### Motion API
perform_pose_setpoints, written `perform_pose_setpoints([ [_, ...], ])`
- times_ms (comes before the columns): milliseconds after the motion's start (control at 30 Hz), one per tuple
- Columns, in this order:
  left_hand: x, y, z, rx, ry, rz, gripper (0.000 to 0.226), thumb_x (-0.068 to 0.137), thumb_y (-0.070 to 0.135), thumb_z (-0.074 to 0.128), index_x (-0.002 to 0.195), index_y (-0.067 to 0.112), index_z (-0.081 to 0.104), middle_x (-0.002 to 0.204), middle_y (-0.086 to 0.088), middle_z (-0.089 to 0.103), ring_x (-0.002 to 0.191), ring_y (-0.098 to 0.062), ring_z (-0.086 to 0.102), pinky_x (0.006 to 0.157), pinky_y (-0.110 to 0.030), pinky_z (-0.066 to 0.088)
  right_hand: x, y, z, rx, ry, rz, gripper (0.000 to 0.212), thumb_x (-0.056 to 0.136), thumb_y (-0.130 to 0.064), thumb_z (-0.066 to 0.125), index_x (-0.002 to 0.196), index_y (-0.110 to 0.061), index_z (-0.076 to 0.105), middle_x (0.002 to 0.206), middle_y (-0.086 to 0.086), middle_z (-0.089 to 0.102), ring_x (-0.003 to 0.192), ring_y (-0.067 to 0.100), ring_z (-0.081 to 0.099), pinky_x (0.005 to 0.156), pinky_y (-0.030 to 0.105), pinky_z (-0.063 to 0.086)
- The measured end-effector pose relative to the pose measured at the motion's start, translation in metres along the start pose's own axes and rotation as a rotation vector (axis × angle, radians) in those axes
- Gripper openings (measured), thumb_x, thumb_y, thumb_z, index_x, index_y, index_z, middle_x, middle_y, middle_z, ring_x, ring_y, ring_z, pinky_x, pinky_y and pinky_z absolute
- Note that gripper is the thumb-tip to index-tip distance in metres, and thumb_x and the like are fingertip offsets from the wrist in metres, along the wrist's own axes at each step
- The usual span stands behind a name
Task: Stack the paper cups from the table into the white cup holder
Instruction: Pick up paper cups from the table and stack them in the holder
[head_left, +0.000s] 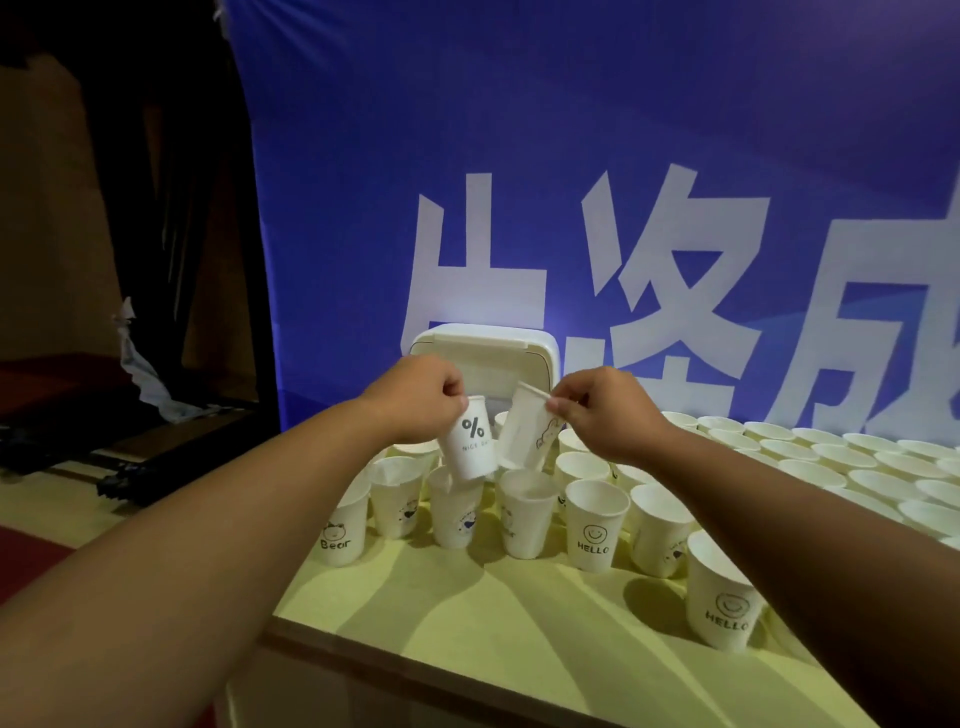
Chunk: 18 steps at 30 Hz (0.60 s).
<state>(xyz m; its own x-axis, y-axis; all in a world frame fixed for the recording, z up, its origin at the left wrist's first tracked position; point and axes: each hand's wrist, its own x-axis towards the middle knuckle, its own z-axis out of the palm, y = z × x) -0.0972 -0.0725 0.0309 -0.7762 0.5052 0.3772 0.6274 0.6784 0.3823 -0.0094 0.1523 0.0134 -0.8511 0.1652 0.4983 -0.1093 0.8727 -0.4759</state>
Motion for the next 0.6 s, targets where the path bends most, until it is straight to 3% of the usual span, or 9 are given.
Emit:
perform_pose_setpoints([
  [133, 0.023, 0.007, 0.014, -0.052, 0.145, -0.011, 0.017, 0.098, 0.023, 0.059, 0.085, 0.020, 0.068, 0.086, 0.008, 0.065, 0.080, -0.016, 0.062, 0.072, -0.040, 0.058, 0.020, 0.017, 0.001, 0.006, 0.091, 0.066, 0.016, 0.097, -0.028, 0.064, 0.104, -0.019, 0.075, 0.095, -0.003, 0.071, 0.079, 0.012, 0.063, 0.064, 0.021, 0.047],
  [300, 0.054, 0.010, 0.039, -0.076, 0.188, -0.022, 0.018, 0.100, 0.023, 0.060, 0.084, 0.020, 0.068, 0.093, 0.004, 0.068, 0.081, -0.013, 0.062, 0.061, -0.028, 0.048, 0.043, 0.033, 0.008, 0.005, 0.194, 0.144, 0.021, 0.097, -0.028, 0.064, 0.112, -0.017, 0.073, 0.105, 0.001, 0.071, 0.086, 0.018, 0.063, 0.079, 0.027, 0.051],
  [500, 0.083, 0.010, 0.078, -0.100, 0.152, -0.034, 0.021, 0.101, 0.024, 0.059, 0.082, 0.024, 0.065, 0.100, -0.002, 0.070, 0.089, -0.022, 0.067, 0.080, -0.043, 0.059, 0.058, 0.045, 0.014, 0.026, 0.286, 0.175, 0.023, 0.096, -0.026, 0.065, 0.114, -0.014, 0.074, 0.109, 0.004, 0.071, 0.084, 0.016, 0.060, 0.077, 0.023, 0.045],
  [600, 0.092, 0.009, 0.095, -0.003, 0.121, -0.031, 0.014, 0.102, 0.026, 0.060, 0.098, 0.020, 0.072, 0.108, -0.001, 0.069, 0.095, -0.021, 0.064, 0.088, -0.040, 0.057, 0.062, 0.048, 0.019, 0.035, 0.324, 0.183, 0.024, 0.097, -0.024, 0.064, 0.115, -0.013, 0.074, 0.109, 0.005, 0.072, 0.083, 0.015, 0.060, 0.079, 0.024, 0.044],
])
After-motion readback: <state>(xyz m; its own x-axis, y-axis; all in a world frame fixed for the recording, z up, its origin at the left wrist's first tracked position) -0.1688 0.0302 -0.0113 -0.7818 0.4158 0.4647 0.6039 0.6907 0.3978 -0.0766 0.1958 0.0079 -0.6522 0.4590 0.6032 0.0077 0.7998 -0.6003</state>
